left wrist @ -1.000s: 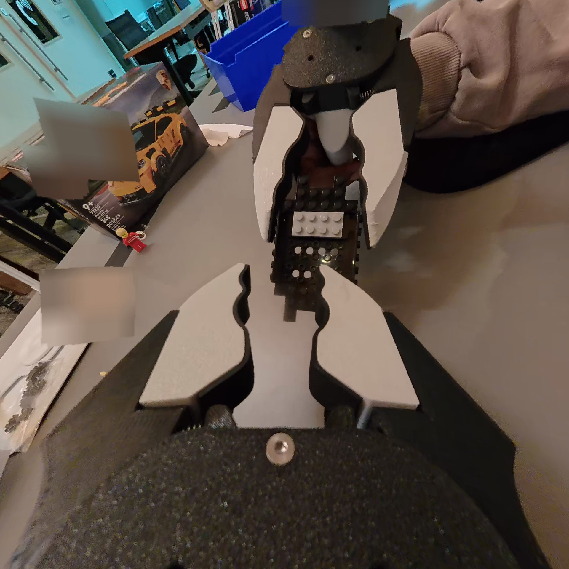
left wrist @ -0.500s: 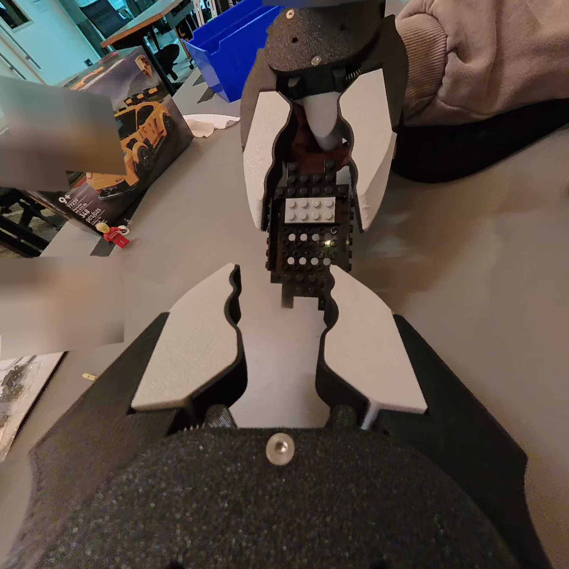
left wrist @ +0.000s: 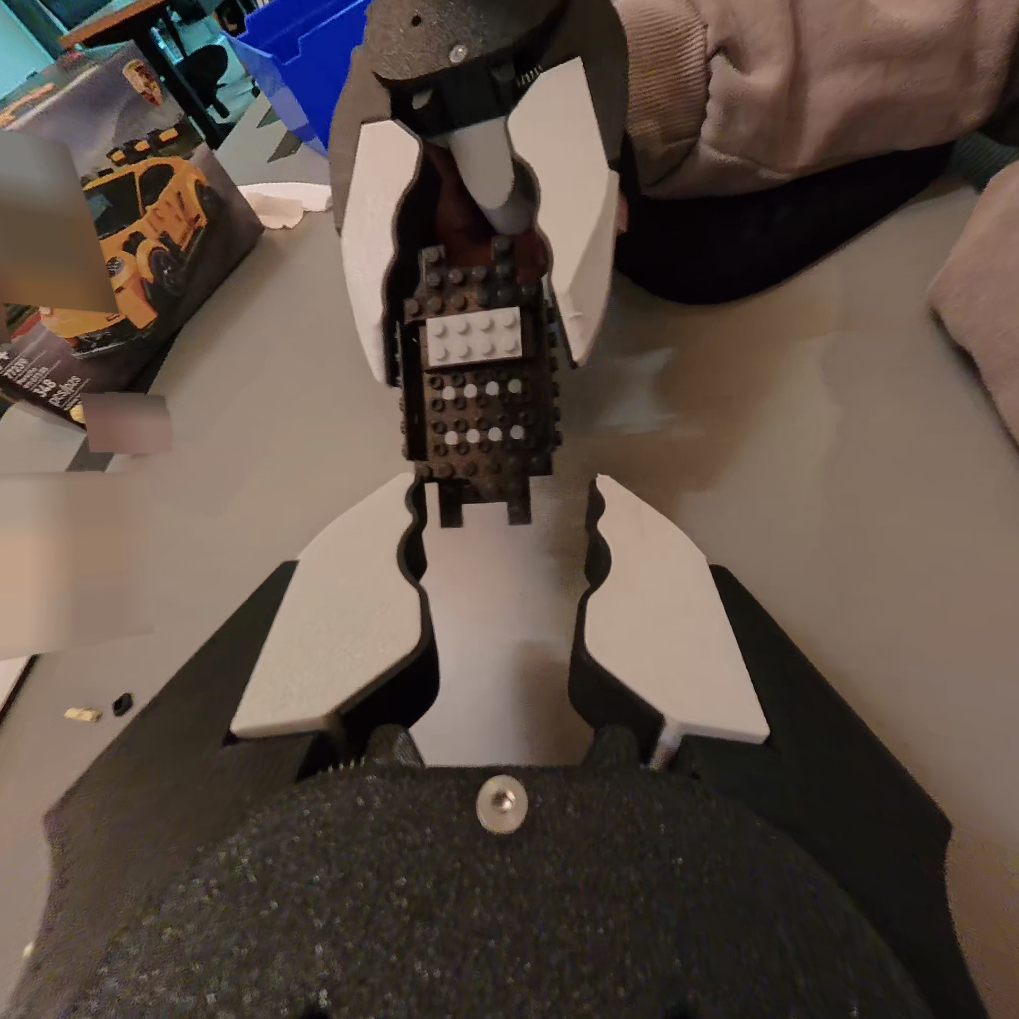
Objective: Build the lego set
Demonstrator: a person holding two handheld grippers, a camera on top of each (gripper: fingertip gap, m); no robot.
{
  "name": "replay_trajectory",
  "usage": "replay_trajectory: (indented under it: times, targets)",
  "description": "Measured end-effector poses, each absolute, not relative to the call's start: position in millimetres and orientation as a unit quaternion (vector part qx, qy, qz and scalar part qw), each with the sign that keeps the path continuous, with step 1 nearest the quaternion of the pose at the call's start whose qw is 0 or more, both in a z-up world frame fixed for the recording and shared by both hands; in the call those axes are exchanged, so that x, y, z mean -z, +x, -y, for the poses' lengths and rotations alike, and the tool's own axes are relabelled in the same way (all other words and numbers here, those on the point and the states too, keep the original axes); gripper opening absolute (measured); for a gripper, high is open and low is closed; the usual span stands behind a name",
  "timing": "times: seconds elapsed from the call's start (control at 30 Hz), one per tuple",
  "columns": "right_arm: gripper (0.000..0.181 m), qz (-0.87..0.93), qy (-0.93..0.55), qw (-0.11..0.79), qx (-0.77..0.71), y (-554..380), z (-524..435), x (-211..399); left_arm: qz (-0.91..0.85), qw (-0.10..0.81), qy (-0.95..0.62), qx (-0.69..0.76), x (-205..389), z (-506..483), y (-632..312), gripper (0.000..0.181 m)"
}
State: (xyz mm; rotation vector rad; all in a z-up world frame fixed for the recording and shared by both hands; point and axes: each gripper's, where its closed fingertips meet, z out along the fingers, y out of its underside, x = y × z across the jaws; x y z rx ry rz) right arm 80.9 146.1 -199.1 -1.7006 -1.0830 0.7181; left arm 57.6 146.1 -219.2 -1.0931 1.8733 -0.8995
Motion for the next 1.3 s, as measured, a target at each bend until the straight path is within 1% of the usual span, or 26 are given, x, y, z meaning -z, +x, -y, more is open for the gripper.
replay_trajectory:
  times: [0.13, 0.3, 0.33, 0.4, 0.57, 0.87, 1.07, 1.2, 1.3]
  targets:
    - [0.063, 0.437, -0.68, 0.492, -0.323, 77, -143, 190, -0.731, 0.39, -0.434, 0.353, 220, -146, 61, 0.057]
    - [0.063, 0.444, -0.661, 0.497, -0.344, 71, -137, 185, -0.728, 0.381, -0.444, 0.357, 223, -146, 62, 0.055]
    - [0.063, 0.443, -0.658, 0.5, -0.348, 71, -136, 183, -0.725, 0.376, -0.445, 0.367, 222, -145, 62, 0.055]
    - [0.063, 0.447, -0.656, 0.5, -0.346, 71, -135, 184, -0.719, 0.371, -0.449, 0.379, 218, -144, 61, 0.046]
    - [0.063, 0.454, -0.668, 0.491, -0.326, 74, -138, 191, -0.719, 0.367, -0.46, 0.369, 216, -148, 59, 0.044]
    - [0.062, 0.464, -0.712, 0.444, -0.283, 77, -142, 215, -0.737, 0.344, -0.477, 0.335, 234, -156, 55, 0.043]
    - [0.073, 0.473, -0.735, 0.438, -0.211, 85, -149, 222, -0.743, 0.327, -0.499, 0.304, 244, -166, 50, 0.043]
    - [0.073, 0.506, -0.748, 0.403, -0.153, 80, -147, 240, -0.759, 0.312, -0.5, 0.276, 255, -164, 49, 0.043]
    - [0.07, 0.526, -0.757, 0.371, -0.113, 79, -147, 255, -0.768, 0.303, -0.494, 0.272, 258, -158, 49, 0.043]
